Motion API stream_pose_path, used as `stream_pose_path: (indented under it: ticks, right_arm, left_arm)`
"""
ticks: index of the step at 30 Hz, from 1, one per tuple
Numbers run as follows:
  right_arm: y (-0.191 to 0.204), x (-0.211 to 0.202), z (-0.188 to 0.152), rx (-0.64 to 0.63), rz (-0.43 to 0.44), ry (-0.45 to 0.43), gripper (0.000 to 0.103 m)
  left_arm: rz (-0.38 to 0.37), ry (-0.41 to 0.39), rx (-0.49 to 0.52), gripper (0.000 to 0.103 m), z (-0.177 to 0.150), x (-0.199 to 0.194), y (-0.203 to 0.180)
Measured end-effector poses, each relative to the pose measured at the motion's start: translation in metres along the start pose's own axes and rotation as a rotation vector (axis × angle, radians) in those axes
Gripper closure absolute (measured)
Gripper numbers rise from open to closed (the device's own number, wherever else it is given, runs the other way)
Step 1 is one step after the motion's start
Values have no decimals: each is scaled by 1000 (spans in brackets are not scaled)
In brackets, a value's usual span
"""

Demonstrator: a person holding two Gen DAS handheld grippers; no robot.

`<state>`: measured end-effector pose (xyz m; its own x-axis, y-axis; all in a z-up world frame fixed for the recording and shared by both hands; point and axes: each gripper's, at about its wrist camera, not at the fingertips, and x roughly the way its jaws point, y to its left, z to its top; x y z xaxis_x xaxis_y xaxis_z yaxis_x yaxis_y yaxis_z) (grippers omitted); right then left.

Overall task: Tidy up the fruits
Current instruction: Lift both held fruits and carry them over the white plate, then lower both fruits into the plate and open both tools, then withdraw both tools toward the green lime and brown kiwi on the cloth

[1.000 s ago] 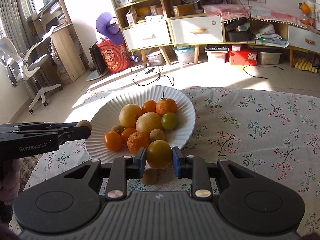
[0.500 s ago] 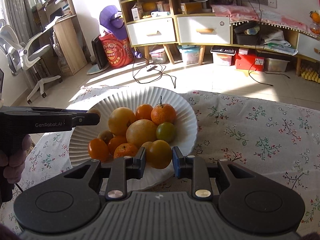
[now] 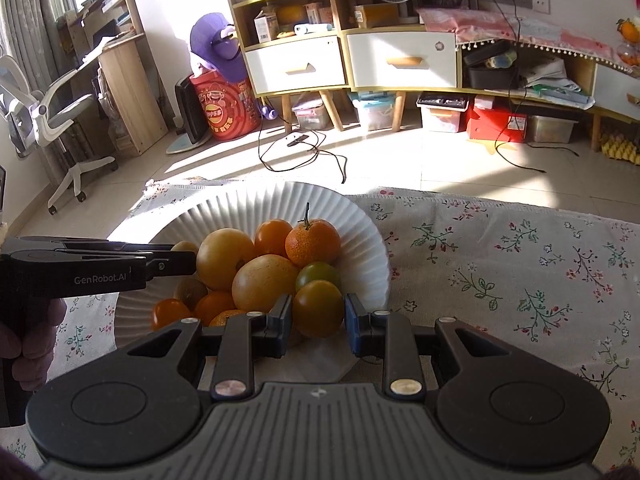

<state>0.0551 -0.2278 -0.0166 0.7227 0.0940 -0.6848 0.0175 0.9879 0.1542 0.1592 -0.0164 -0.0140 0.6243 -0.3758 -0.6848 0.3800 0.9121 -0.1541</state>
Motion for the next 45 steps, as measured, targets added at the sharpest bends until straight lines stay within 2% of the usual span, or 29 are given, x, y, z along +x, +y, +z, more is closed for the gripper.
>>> stream_pose_path:
  ticks: [7, 13, 16, 18, 20, 21, 27, 29, 31, 36, 41, 45]
  right_arm:
    - [0, 1, 3, 6, -8, 3, 78]
    - [0, 0, 3, 18, -2, 13, 74]
    - [-1, -3, 3, 20, -3, 13, 69]
    - [-3, -6, 4, 38, 2, 12, 63]
    - [-6, -10, 5, 66, 2, 8, 54]
    - [-6, -13, 6, 73, 2, 2, 53]
    - [-8, -27, 5, 105, -5, -10, 45]
    - [-8, -32, 6, 112, -3, -15, 37]
    - [-7, -38, 5, 125, 1, -23, 34]
    - [-3, -50, 2, 139, -10, -26, 23]
    - [6, -64, -7, 112, -44, -47, 6]
    - [11, -68, -16, 108, -56, -37, 5]
  left_arm:
    - [-23, -4, 4, 90, -1, 0, 4]
    - [-11, -10, 19, 88, -1, 0, 2]
    - [2, -11, 32, 86, -1, -1, -1]
    - [17, -14, 48, 78, -1, -4, -4]
    - [24, -23, 64, 56, -2, -8, -6]
    - [23, -27, 68, 52, -3, -10, -7]
    - [34, -24, 88, 42, -5, -22, -13]
    - [45, -19, 91, 33, -6, -27, -14]
    - [64, -12, 102, 26, -8, -31, -18]
    - [89, 1, 130, 19, -16, -47, -24]
    - [134, 16, 144, 9, -30, -65, -27]
    - [182, 50, 138, 8, -46, -76, -23]
